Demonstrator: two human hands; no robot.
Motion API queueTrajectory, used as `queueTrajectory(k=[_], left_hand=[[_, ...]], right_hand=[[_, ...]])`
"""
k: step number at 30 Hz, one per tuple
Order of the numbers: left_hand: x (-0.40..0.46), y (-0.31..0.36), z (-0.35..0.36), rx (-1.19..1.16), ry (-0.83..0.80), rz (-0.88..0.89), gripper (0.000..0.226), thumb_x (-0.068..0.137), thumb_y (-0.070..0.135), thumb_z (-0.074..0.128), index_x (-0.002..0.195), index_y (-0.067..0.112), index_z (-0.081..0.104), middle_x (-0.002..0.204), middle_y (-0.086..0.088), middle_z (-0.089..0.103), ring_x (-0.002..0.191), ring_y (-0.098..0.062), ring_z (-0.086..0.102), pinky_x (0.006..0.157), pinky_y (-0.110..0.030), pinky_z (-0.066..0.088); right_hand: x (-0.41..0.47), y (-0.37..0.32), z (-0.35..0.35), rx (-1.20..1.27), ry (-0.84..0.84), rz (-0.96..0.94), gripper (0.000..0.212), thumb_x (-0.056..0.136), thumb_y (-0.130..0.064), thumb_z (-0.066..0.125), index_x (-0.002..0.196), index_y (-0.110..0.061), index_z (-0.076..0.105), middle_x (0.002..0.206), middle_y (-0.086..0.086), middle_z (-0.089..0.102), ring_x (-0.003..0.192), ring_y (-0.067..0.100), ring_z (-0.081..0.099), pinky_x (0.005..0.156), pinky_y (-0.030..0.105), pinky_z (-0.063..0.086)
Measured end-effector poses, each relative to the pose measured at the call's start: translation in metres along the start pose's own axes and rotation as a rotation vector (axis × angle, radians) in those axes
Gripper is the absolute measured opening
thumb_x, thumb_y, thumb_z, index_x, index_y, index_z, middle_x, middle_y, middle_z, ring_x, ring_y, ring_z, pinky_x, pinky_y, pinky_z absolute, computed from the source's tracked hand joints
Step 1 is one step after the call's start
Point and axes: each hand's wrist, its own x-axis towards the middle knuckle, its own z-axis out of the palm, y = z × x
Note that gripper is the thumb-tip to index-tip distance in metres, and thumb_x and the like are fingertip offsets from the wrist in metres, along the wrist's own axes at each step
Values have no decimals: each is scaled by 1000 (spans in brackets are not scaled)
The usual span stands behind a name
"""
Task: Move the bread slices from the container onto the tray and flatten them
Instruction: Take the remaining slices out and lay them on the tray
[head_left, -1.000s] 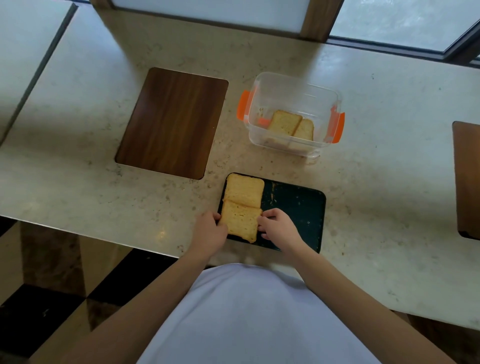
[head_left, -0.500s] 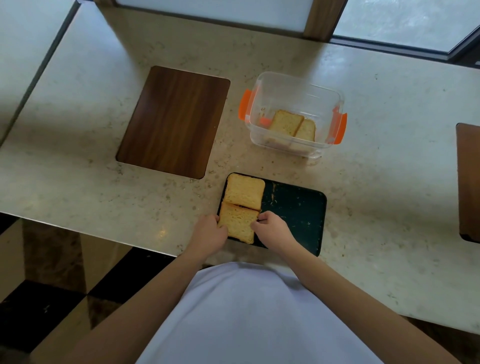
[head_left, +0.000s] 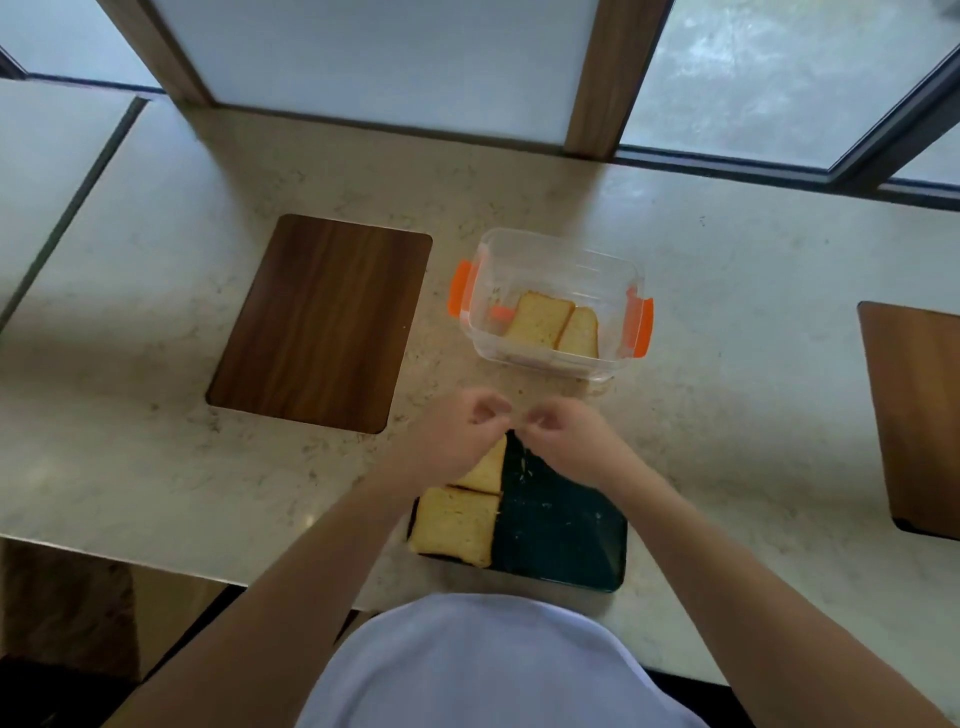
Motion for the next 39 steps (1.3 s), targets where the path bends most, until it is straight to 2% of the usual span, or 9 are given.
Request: queueTrajectory(k=[3,6,8,10,14,17,21,31,39], left_hand=[[42,46,-11,-243,26,53,24,97,17,57,120,13,62,102,-3,70,88,-15,70,80,-30,58],[100,78,-4,-12,355,41,39,91,7,58,130,9,54,121,-6,61,106,-21,62,90,-34,52],[137,90,11,218,387,-33,43,90,7,58,132,7,49,131,-12,52,112,-31,58,93,-40,49],[168,90,23,387,268,-180,43,91,15,57,132,7,47,134,-14,49,118,-34,54,95,-44,47],[201,66,31,563,98,-383,63,90,30,63,144,9,38,142,-14,44,127,-33,50,99,-41,46],[216,54,36,555,121,-431,63,96,34,56,147,5,32,147,-17,42,131,-34,46,103,-42,41],[227,53,38,493,35,-471,86,87,41,69,151,4,25,149,-19,39,133,-37,45,103,-45,42],[232,34,41,421,-14,-436,104,81,42,72,152,3,8,148,-24,37,127,-38,48,79,-42,42],[235,32,38,373,-7,-440,115,80,40,75,153,-3,-3,150,-26,36,130,-39,47,97,-46,47]], right_hand=[[26,-23,-48,274,448,-54,16,92,-25,55,97,-18,69,88,-5,70,82,13,67,71,30,56],[71,-40,-73,468,585,59,16,86,-17,54,98,-19,63,98,-2,66,92,18,63,74,28,47],[104,-40,-80,540,535,239,31,86,-13,52,116,-10,61,104,3,62,94,20,58,70,27,42],[131,-29,-81,562,408,400,28,90,-12,49,116,-4,56,97,7,57,91,24,53,70,31,42],[149,-15,-74,198,230,567,21,89,-14,53,107,-4,57,108,14,61,98,28,59,78,33,47],[158,-11,-67,197,296,621,51,87,-19,61,134,-6,48,135,16,57,123,33,57,100,36,49],[171,-5,-67,214,313,686,59,87,-24,65,138,-6,42,141,17,52,127,33,53,106,40,45],[184,4,-56,-77,283,609,69,88,-22,61,145,0,30,144,19,41,130,31,41,97,37,44],[189,4,-54,-160,222,603,43,90,-21,51,131,-4,48,136,17,46,123,30,41,83,35,31]])
